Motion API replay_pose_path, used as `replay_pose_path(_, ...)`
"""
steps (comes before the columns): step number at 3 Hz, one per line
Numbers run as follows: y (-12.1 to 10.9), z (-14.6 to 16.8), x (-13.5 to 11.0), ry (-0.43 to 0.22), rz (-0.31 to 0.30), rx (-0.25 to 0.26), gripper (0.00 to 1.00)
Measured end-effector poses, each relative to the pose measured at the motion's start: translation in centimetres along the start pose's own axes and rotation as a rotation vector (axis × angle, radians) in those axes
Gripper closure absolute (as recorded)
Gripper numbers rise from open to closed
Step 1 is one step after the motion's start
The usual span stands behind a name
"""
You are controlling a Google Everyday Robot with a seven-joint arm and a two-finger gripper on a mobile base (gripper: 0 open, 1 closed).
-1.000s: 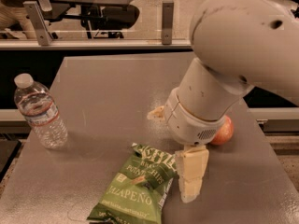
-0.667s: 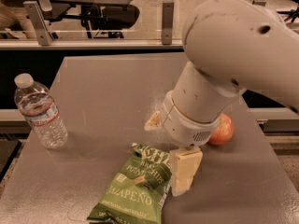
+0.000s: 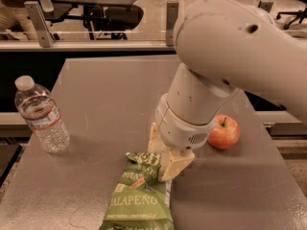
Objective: Move green jalapeno chip bag near water bottle
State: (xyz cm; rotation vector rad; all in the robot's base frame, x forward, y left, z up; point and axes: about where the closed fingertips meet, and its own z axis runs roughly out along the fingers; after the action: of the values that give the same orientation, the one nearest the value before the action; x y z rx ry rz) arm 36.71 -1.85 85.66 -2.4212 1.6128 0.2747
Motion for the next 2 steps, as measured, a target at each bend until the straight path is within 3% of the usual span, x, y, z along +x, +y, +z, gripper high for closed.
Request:
replay_pose_path(1,-1.2,-0.4,-2.5,-0.042,-0.018,-0.003,0.88)
replay_pose_path(2,-3.1,-0.6,-5.0,-0.072,-0.041,0.003,1.0)
